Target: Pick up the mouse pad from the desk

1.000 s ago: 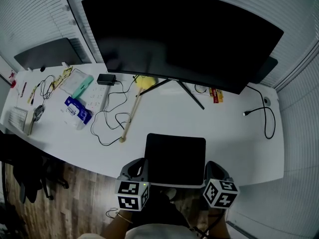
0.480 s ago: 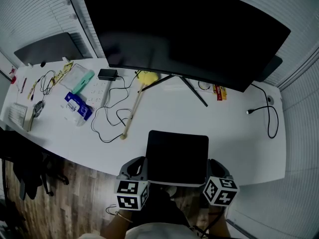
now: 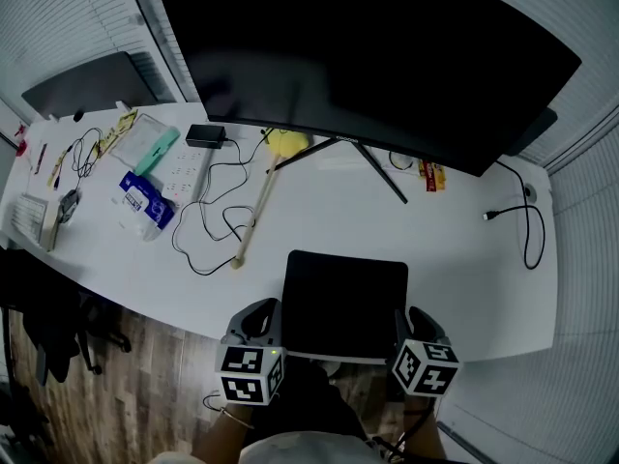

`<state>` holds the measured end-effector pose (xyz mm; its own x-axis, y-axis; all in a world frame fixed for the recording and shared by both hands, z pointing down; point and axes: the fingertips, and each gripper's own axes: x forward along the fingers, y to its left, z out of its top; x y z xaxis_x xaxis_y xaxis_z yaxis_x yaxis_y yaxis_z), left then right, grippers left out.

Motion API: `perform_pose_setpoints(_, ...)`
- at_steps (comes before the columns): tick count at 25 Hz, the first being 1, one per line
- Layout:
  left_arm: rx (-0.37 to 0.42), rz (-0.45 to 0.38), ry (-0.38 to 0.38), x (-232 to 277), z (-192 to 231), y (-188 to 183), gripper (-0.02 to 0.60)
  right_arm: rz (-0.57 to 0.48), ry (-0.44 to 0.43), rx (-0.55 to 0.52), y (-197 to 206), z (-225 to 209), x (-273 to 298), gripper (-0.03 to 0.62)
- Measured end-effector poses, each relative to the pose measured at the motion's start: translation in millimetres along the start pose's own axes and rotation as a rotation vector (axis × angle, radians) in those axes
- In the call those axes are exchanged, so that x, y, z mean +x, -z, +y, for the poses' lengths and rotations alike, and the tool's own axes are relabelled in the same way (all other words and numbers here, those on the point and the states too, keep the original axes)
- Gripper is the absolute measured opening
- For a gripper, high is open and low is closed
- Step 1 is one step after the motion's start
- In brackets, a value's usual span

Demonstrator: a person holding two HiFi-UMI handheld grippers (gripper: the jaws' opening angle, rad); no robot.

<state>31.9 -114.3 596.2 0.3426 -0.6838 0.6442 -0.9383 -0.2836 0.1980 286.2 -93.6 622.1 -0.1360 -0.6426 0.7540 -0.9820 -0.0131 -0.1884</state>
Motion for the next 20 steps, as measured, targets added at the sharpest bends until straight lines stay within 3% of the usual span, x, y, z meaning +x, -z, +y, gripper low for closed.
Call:
perform_pose_setpoints(4,-0.008,0.008,-0.005,3.1,3.9,2.3,0.021,0.018,-0.001,-0.024,1.2,1.2,6.7,0.172)
perform_pose_setpoints(20,-0.045,0.025,-0.012,17.4,14.7,2.8,0.021,0.092,0.023,-0.113,2.5,0.2,31.5,0.173)
